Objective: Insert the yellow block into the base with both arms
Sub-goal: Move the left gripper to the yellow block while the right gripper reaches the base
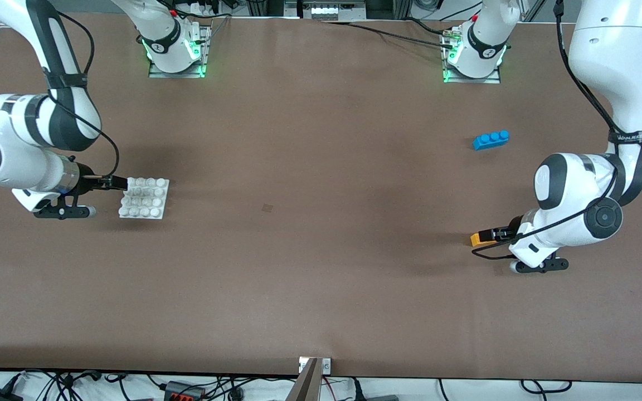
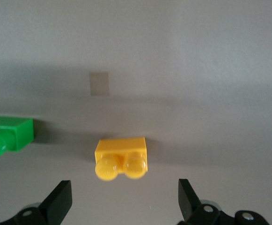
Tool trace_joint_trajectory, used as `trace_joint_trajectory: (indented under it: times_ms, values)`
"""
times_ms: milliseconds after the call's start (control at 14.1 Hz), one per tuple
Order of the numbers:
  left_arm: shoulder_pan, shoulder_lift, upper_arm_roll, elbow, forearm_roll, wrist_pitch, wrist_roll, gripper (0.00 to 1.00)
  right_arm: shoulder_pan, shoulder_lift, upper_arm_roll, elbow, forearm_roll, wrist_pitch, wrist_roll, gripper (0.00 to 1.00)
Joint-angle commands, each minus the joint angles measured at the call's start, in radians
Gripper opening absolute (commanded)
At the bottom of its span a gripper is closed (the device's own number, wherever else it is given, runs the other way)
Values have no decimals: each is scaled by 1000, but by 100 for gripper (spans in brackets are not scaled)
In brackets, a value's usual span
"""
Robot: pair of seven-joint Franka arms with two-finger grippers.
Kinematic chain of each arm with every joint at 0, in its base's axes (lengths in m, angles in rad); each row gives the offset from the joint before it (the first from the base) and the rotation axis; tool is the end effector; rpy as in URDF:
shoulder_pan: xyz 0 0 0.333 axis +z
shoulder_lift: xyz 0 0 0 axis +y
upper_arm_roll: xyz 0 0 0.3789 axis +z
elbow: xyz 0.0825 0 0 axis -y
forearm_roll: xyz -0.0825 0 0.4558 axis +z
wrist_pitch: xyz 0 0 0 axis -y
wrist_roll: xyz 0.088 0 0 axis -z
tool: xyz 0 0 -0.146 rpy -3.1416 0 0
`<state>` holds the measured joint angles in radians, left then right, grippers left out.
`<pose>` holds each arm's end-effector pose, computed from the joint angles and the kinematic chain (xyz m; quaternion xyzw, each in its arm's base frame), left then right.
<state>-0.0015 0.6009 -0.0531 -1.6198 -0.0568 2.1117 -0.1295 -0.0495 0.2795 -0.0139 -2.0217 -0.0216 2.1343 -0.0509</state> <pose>0.7657 -0.0422 0.2348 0.9961 0.0571 -0.0575 0.0336 0.6395 -0.0421 0.2732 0.9965 0.0004 -0.0838 0.0058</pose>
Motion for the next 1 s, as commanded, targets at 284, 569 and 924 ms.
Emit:
trace_joint_trajectory:
  times_ms: [284, 569, 924]
  values:
    - [6, 56, 3, -3, 5, 76, 7, 100, -50, 45, 8, -242, -4, 459, -20, 100]
    - [5, 57, 3, -60, 3, 142, 7, 100, -63, 105, 8, -239, -4, 520, -21, 91]
    - [-8, 63, 4, -75, 5, 152, 5, 100, -59, 128, 8, -235, -6, 529, -20, 72]
